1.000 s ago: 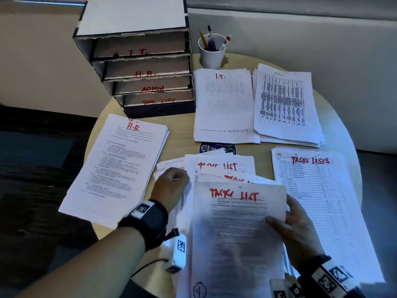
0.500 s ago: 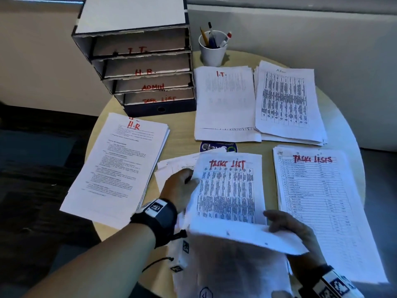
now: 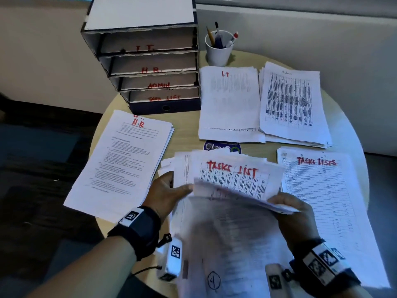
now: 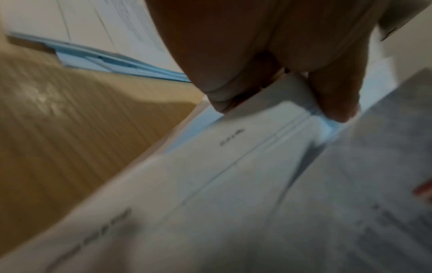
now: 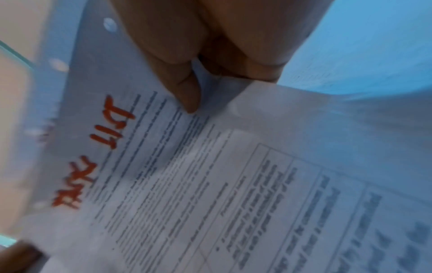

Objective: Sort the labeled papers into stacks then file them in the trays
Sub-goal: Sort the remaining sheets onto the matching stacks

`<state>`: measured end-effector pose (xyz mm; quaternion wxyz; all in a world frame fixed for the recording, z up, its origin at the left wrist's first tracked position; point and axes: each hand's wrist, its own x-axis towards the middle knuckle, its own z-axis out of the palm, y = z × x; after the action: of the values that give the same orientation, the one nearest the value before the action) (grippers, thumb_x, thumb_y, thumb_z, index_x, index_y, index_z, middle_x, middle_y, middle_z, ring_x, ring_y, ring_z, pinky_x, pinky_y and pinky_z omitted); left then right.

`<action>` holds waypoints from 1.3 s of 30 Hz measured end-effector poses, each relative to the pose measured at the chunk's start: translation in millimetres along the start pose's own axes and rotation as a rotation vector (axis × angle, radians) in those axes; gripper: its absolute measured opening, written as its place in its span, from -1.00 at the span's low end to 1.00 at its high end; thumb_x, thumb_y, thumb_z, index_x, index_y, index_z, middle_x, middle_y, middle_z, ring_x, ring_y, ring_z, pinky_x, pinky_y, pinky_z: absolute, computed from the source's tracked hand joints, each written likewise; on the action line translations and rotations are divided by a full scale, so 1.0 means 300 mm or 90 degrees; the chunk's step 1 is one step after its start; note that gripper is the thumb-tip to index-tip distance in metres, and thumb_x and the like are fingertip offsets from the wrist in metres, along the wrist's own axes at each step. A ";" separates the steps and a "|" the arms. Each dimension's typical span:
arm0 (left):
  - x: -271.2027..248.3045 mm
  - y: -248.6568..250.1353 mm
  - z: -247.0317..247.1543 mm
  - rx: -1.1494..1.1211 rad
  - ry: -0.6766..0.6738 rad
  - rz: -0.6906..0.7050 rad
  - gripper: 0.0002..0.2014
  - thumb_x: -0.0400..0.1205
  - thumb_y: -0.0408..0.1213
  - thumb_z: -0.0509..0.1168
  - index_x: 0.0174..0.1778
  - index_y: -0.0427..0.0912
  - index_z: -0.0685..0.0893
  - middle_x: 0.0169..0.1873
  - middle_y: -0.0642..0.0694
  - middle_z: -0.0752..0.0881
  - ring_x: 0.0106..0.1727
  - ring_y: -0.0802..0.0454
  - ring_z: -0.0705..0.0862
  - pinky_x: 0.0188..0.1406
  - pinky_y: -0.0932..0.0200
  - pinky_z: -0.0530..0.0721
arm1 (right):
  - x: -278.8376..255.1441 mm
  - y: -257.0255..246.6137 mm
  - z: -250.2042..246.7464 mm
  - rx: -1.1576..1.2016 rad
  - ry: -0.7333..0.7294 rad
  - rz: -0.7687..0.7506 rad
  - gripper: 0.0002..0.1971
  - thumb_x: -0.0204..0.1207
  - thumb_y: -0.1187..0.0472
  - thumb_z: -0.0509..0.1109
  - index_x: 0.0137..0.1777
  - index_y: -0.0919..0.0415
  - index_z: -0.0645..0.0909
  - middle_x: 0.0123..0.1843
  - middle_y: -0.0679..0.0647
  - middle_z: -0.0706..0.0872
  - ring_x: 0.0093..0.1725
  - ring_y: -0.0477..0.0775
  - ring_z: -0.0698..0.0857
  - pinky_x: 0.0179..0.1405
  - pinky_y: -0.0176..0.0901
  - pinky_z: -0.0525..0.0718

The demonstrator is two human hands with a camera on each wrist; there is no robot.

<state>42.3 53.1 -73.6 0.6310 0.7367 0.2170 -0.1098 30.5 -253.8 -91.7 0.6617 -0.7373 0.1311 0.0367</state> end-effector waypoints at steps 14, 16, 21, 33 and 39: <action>0.014 0.020 0.025 0.097 -0.039 0.077 -0.91 0.62 -0.37 0.43 -0.14 -0.08 0.77 -0.12 0.00 0.84 -0.08 0.08 0.76 -0.09 0.27 0.67 | -0.077 0.045 -0.046 0.059 -0.041 0.014 -0.65 0.17 0.73 0.46 -0.37 0.23 0.75 -0.13 0.26 0.80 -0.11 0.31 0.73 -0.04 0.21 0.68; 0.024 0.024 0.026 0.072 -0.034 0.051 -0.89 0.60 -0.42 0.43 -0.22 -0.18 0.79 -0.20 -0.08 0.85 -0.15 -0.01 0.77 -0.05 0.11 0.73 | -0.078 0.042 -0.037 0.078 -0.046 0.007 -0.77 0.21 0.65 0.47 -0.38 0.31 0.72 0.03 0.26 0.81 0.02 0.36 0.75 0.04 0.24 0.69; 0.030 0.009 0.019 -0.004 0.018 0.014 -0.78 0.45 -0.48 0.57 -0.42 -0.17 0.70 -0.38 -0.12 0.75 -0.26 -0.03 0.69 -0.12 -0.01 0.73 | -0.083 0.007 -0.014 0.149 -0.057 -0.018 -0.93 0.29 0.59 0.35 -0.40 0.56 0.59 0.35 0.19 0.70 0.28 0.11 0.72 0.09 -0.11 0.76; 0.015 -0.033 -0.016 -0.101 -0.100 -0.028 -0.57 0.38 -0.23 0.62 0.10 -0.35 0.75 0.05 -0.30 0.83 0.14 -0.31 0.78 0.25 -0.36 0.69 | -0.105 0.023 -0.060 0.035 0.040 0.087 -0.88 0.28 0.67 0.48 -0.24 0.52 0.69 -0.21 0.28 0.78 -0.28 0.04 0.71 -0.36 -0.33 0.61; -0.010 -0.021 -0.008 -0.097 -0.201 -0.049 -0.74 0.55 -0.50 0.44 0.16 -0.38 0.78 0.06 -0.28 0.84 0.05 -0.20 0.82 0.08 -0.06 0.78 | -0.091 -0.003 -0.029 -0.021 0.018 0.078 -0.85 0.30 0.59 0.55 -0.28 0.35 0.76 -0.34 -0.02 0.83 -0.32 -0.08 0.72 -0.31 -0.37 0.63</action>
<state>36.4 55.4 -77.5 0.7064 0.6518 0.1510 -0.2311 3.5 -258.3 -83.5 0.6441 -0.7391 0.1847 0.0687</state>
